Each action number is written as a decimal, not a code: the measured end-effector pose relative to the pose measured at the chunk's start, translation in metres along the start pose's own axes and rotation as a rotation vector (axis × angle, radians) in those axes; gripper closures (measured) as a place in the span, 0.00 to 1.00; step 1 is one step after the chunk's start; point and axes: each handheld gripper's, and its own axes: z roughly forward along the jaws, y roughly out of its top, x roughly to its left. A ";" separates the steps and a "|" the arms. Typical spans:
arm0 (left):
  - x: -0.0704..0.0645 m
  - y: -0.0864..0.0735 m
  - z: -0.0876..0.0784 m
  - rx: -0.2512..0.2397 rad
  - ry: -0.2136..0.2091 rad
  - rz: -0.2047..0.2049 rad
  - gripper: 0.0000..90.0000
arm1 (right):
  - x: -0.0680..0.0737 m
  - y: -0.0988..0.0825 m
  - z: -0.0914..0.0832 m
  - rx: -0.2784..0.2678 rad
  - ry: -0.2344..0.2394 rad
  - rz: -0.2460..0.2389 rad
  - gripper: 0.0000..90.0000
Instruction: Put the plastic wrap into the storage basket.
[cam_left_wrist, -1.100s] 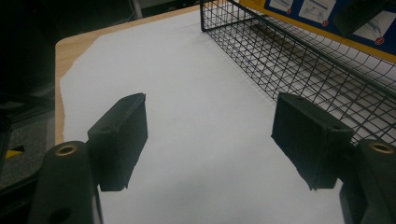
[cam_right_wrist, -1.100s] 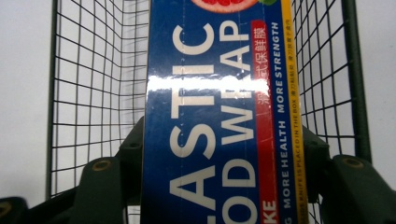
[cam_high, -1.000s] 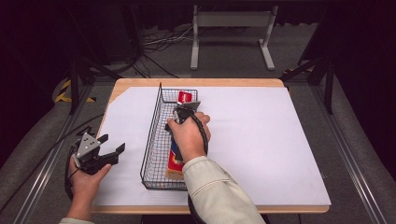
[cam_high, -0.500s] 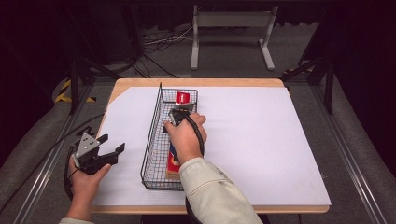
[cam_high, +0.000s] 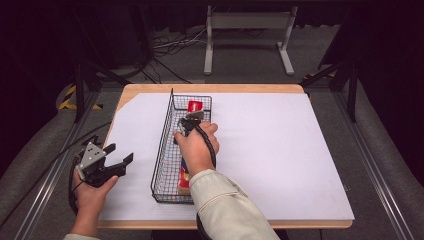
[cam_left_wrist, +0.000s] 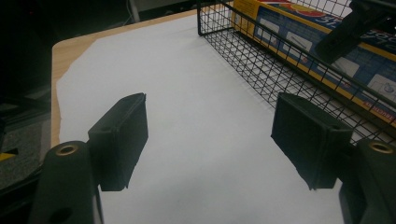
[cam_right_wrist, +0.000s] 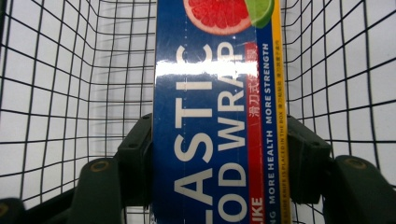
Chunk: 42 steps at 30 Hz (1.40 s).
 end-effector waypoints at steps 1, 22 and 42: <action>0.000 0.000 0.000 0.002 -0.001 0.001 0.30 | 0.000 0.000 0.000 0.002 -0.001 -0.003 0.43; 0.001 0.001 0.001 0.000 -0.005 -0.012 0.30 | -0.002 0.003 -0.007 -0.012 0.056 -0.031 0.28; 0.001 0.002 0.004 -0.004 -0.009 -0.016 0.30 | -0.014 0.017 -0.044 -0.166 0.163 -0.102 0.25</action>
